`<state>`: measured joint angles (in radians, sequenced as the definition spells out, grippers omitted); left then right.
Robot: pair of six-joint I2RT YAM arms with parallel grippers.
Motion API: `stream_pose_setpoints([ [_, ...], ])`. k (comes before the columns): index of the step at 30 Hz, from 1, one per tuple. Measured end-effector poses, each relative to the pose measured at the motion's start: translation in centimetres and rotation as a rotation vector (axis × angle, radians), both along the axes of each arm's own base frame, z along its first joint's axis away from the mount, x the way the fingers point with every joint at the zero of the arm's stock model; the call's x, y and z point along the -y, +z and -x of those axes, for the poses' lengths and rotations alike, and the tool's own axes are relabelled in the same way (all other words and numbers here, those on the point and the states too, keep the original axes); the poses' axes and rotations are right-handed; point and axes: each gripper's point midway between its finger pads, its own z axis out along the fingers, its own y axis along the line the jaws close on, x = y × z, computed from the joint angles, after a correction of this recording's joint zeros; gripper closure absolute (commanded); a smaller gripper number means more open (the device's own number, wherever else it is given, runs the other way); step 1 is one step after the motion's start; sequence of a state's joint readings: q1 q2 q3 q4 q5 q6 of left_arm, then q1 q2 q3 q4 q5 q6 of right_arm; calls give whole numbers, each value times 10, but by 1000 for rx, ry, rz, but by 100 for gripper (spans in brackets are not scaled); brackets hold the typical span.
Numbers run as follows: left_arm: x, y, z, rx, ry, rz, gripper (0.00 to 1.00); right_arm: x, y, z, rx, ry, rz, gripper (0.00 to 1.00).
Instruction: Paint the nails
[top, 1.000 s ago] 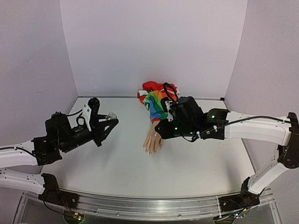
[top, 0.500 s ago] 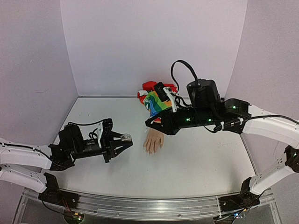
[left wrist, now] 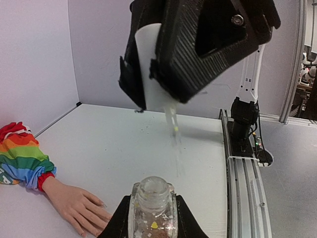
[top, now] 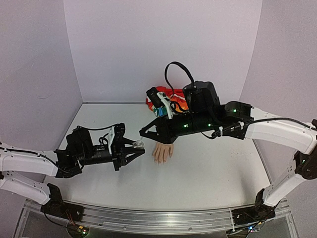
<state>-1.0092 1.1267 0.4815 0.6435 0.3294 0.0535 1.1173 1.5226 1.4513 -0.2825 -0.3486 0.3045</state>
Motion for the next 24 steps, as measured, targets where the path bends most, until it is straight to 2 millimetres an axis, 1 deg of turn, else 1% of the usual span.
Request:
stream_pose_setpoints([
  [3, 0, -3, 0, -9, 1, -13, 100, -1, -3, 2, -4, 6, 9, 100],
  [10, 0, -5, 0, -13, 1, -19, 100, -2, -2, 3, -1, 5, 8, 100],
  [17, 0, -7, 0, -17, 0, -25, 100, -3, -1, -3, 7, -17, 13, 100],
  [24, 1, -10, -1, -26, 0, -41, 100, -5, -6, -6, 13, -27, 34, 100],
])
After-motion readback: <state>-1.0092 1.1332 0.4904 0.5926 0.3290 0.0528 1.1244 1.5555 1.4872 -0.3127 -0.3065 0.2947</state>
